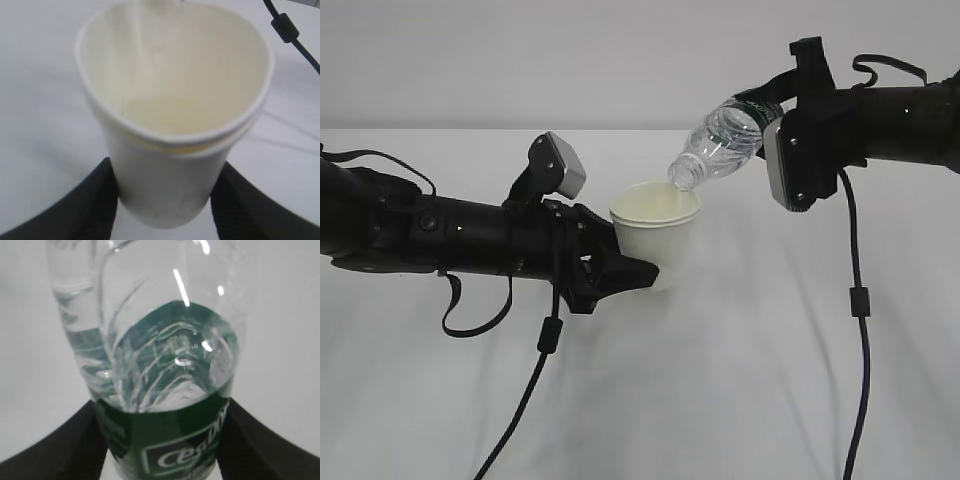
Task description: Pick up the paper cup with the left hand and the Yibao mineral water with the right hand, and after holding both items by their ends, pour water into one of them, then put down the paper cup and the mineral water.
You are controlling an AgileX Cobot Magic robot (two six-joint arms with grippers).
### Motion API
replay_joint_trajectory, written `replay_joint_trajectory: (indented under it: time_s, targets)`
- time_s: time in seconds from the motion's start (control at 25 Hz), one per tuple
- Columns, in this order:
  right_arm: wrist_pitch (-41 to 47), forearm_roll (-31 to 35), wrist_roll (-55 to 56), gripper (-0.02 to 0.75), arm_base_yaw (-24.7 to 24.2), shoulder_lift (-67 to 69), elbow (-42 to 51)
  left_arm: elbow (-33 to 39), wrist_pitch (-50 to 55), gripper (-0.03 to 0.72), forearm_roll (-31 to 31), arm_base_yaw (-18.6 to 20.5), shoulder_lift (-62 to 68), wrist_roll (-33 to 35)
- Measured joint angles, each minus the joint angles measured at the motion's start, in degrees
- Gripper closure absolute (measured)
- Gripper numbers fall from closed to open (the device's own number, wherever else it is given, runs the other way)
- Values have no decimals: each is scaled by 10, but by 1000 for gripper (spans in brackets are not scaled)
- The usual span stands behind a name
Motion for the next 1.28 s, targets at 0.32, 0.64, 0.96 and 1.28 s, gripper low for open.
replay_joint_trajectory:
  time_s: [0.32, 0.64, 0.96, 1.28]
  targets:
    - [0, -3, 0, 283, 0, 0, 0, 0, -1, 295, -1, 0, 0, -1]
    - [0, -3, 0, 291, 0, 0, 0, 0, -2, 295, 0, -8, 0, -2]
    - [0, -3, 0, 292, 0, 0, 0, 0, 2, 295, 1, -15, 0, -3]
    - [0, -8, -2, 292, 0, 0, 0, 0, 2, 295, 1, -15, 0, -3]
